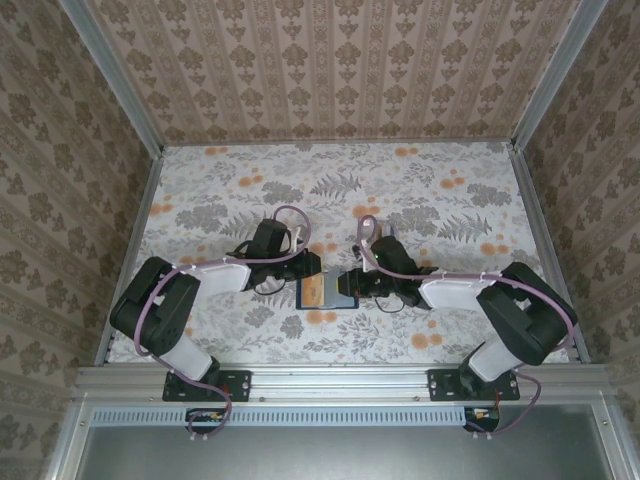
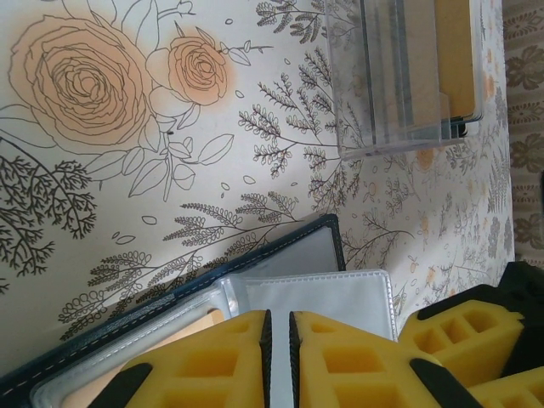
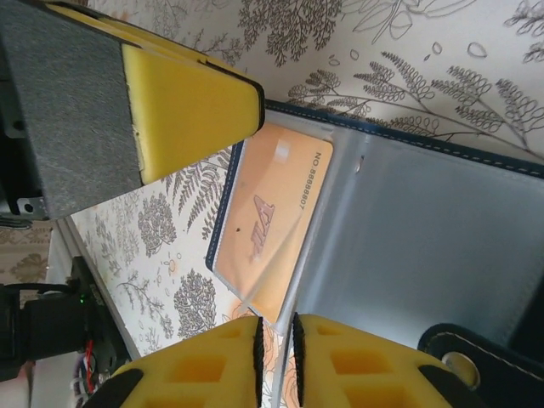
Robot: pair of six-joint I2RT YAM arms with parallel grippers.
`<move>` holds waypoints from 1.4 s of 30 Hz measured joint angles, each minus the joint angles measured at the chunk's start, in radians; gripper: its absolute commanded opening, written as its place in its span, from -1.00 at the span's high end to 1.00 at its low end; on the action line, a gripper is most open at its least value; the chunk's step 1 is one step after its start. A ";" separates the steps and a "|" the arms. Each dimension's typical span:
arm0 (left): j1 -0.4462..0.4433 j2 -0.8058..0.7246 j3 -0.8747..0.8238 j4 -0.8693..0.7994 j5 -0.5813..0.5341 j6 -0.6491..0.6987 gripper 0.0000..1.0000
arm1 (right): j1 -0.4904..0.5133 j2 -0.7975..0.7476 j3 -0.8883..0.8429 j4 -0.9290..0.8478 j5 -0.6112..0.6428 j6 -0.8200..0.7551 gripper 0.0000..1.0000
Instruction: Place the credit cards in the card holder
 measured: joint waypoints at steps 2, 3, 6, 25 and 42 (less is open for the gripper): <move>0.002 0.000 -0.005 0.002 0.001 0.000 0.67 | 0.000 0.033 0.000 0.025 -0.017 0.007 0.57; 0.004 0.000 -0.006 0.002 0.003 0.000 0.65 | 0.000 0.047 0.000 0.033 -0.023 0.011 0.56; 0.017 0.000 -0.019 0.023 0.012 -0.010 0.47 | 0.000 0.087 0.000 0.067 -0.044 0.034 0.51; 0.042 0.000 -0.057 0.090 0.042 -0.065 0.14 | 0.003 0.103 0.046 0.105 -0.076 0.074 0.17; 0.060 0.000 -0.072 0.121 0.042 -0.084 0.27 | 0.023 0.177 0.082 0.177 -0.134 0.111 0.58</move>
